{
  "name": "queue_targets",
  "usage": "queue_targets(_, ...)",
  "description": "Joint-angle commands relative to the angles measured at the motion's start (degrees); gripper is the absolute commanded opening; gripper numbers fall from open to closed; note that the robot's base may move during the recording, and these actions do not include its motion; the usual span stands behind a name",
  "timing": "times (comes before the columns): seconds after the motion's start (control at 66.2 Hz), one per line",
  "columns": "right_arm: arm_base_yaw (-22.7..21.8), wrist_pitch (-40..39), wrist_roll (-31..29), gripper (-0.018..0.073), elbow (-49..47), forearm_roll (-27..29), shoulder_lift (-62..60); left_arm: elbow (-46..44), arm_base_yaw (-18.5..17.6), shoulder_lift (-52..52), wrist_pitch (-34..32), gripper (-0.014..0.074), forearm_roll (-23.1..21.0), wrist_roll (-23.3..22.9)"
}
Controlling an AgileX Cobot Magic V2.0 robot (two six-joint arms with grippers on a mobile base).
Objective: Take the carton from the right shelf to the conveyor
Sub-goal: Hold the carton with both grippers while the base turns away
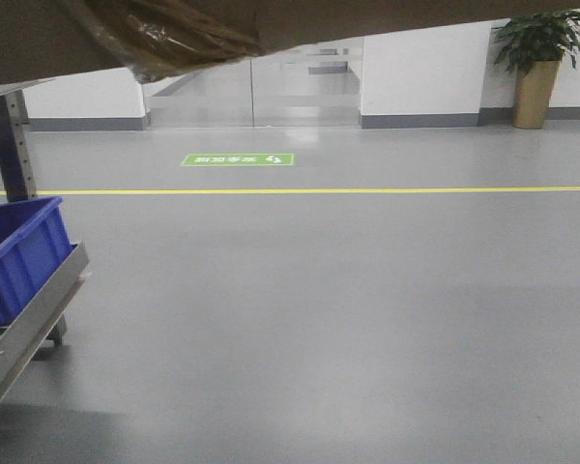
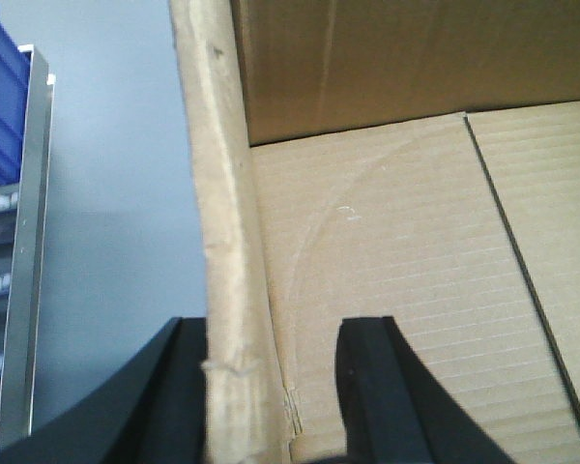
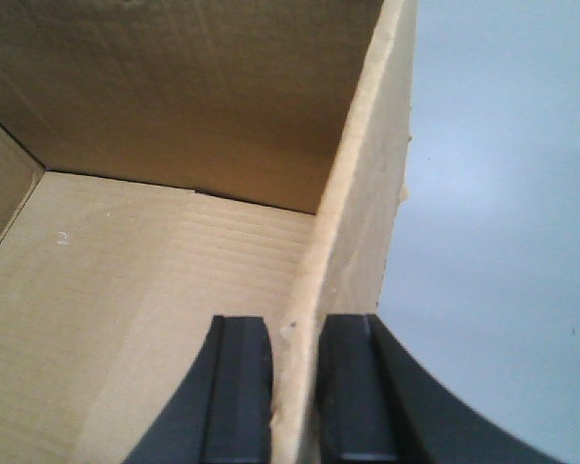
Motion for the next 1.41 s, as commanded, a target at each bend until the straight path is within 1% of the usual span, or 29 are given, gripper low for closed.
queue_targets(0.0,-0.4,-5.8,-0.3,-0.0067,-0.3,0.0,-0.8,-0.1,-0.9,-0.7,-0.8,-0.0014,-2.9,2.0)
queue_targets(0.952,-0.4,-5.8,-0.3,-0.0067,-0.3,0.0,-0.8,-0.1,-0.9,-0.7,-0.8,-0.0014,-2.9,2.0)
queue_targets(1.269,-0.4,-5.8,-0.3,-0.0067,-0.3,0.0,-0.8,-0.1,-0.9,-0.7,-0.8,-0.0014,-2.0,2.0)
queue_targets(1.39,-0.4,-5.8,-0.3,-0.0067,-0.3,0.0,-0.5,-0.1,-0.9,-0.7,-2.2,-0.0014,-2.0,2.0)
